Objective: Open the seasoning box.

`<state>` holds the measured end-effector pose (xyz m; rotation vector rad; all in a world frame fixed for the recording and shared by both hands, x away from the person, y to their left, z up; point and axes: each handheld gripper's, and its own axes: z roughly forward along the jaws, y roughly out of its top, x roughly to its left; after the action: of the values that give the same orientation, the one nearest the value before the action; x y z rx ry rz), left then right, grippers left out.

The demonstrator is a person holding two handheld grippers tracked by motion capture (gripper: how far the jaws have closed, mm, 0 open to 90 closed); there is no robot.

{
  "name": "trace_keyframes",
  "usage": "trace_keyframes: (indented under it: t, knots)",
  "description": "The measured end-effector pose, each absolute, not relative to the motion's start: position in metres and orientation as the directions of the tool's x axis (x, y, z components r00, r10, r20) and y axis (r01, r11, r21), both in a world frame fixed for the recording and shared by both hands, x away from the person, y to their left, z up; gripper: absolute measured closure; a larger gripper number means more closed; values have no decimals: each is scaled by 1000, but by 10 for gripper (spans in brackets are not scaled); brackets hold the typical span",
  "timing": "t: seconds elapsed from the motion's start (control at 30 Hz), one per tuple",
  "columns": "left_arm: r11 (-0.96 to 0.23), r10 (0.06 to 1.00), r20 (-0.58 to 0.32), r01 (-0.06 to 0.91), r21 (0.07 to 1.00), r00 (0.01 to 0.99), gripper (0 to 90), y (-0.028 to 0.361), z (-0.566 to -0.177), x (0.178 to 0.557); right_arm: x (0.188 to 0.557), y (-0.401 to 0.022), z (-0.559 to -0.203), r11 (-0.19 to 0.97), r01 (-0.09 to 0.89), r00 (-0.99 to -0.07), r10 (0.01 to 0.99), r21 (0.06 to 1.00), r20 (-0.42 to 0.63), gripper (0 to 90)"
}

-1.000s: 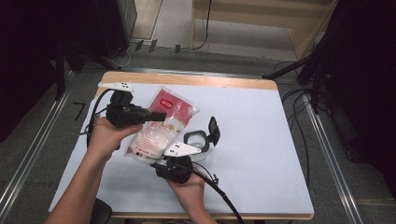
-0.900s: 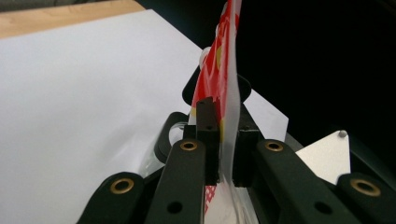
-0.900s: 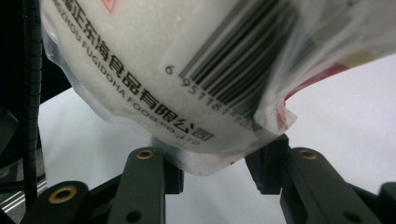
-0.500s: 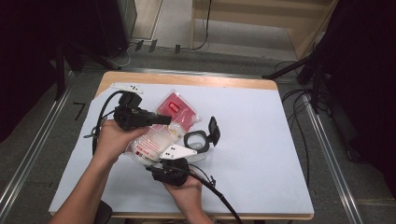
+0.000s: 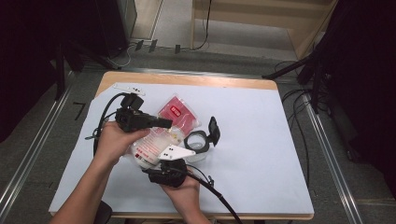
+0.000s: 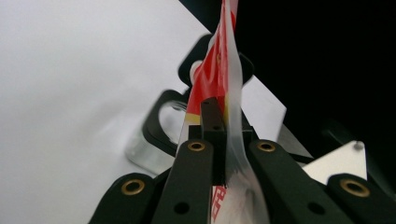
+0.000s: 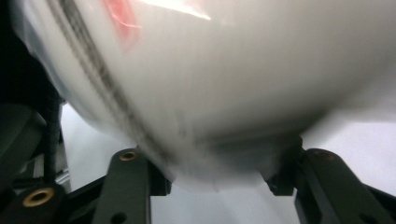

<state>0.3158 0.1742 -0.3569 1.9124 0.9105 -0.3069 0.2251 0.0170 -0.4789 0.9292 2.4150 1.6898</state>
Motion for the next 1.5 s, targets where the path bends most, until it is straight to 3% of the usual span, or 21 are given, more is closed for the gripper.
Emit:
trace_keyframes:
  t: [0.13,0.33,0.63,0.73,1.13,1.23,1.33,1.5]
  knots:
    - [-239,468,-568,716,656,677,900,171,-357,315,226,15,-477,206,451,-802,520,868,294,514]
    - [-303,510,-503,692,655,698,895,162,-356,313,223,19,-476,217,483,-808,484,848,336,539]
    - [-328,515,-510,709,625,689,873,157,-359,314,218,26,-473,259,473,-823,471,842,317,520]
    - [-336,513,-509,707,622,692,860,155,-359,313,217,29,-473,271,478,-821,476,836,315,553]
    - [-386,528,-413,643,661,742,779,160,-346,308,224,22,-475,196,553,-787,441,810,431,564]
    - [-394,516,-415,638,662,749,796,161,-345,307,223,22,-474,192,545,-792,438,816,426,564]
    - [-413,525,-387,625,663,758,871,156,-346,305,219,25,-469,229,496,-819,445,838,363,562]
    - [-389,537,-422,658,645,731,852,153,-344,305,216,28,-464,248,455,-836,449,855,315,546]
